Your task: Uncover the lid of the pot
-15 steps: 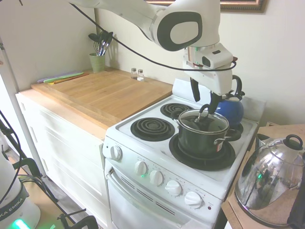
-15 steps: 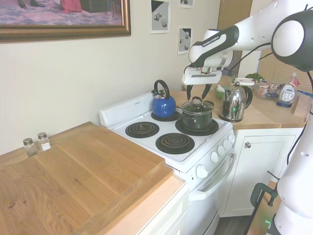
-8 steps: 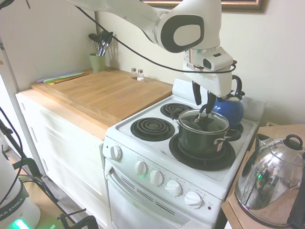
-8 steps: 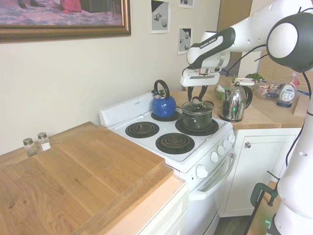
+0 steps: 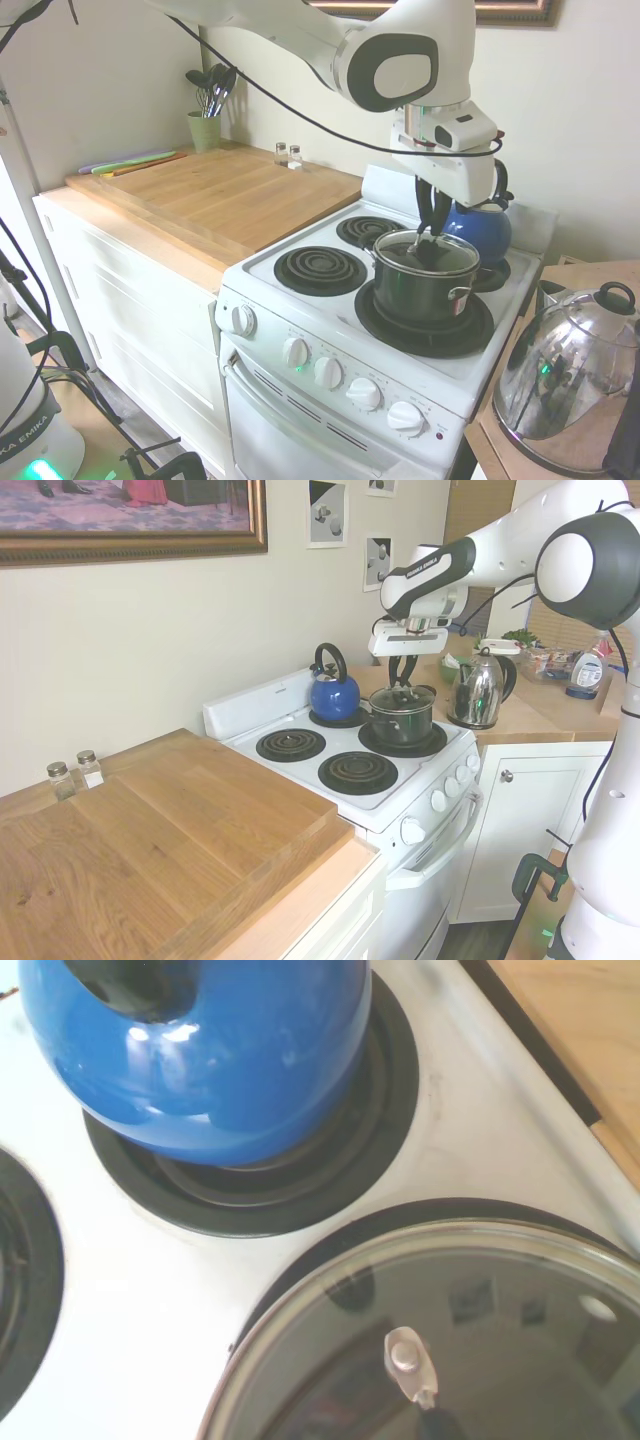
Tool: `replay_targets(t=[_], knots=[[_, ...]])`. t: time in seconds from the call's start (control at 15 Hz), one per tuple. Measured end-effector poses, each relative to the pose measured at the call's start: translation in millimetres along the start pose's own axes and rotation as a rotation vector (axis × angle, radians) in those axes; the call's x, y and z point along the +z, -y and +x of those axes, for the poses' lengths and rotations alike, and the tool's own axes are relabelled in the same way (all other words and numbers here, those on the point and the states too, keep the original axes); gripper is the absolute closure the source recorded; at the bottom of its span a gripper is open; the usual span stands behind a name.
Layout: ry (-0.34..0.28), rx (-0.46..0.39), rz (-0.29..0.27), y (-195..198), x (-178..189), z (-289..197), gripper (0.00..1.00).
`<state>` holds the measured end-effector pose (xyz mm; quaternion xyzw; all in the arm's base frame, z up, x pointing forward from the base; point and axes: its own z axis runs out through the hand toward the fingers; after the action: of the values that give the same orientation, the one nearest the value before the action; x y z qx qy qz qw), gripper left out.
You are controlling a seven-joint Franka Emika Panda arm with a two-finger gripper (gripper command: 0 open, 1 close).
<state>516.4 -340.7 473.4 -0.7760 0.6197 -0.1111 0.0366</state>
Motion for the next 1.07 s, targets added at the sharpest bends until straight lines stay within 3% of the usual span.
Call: replay_targets(t=[0.73,1.07], knots=[[0.018,-0.003,0.018,-0.7,1.3,8.5,1.0],[-0.005,-0.007,0.051,-24.1,-31.4,19.0,1.0]])
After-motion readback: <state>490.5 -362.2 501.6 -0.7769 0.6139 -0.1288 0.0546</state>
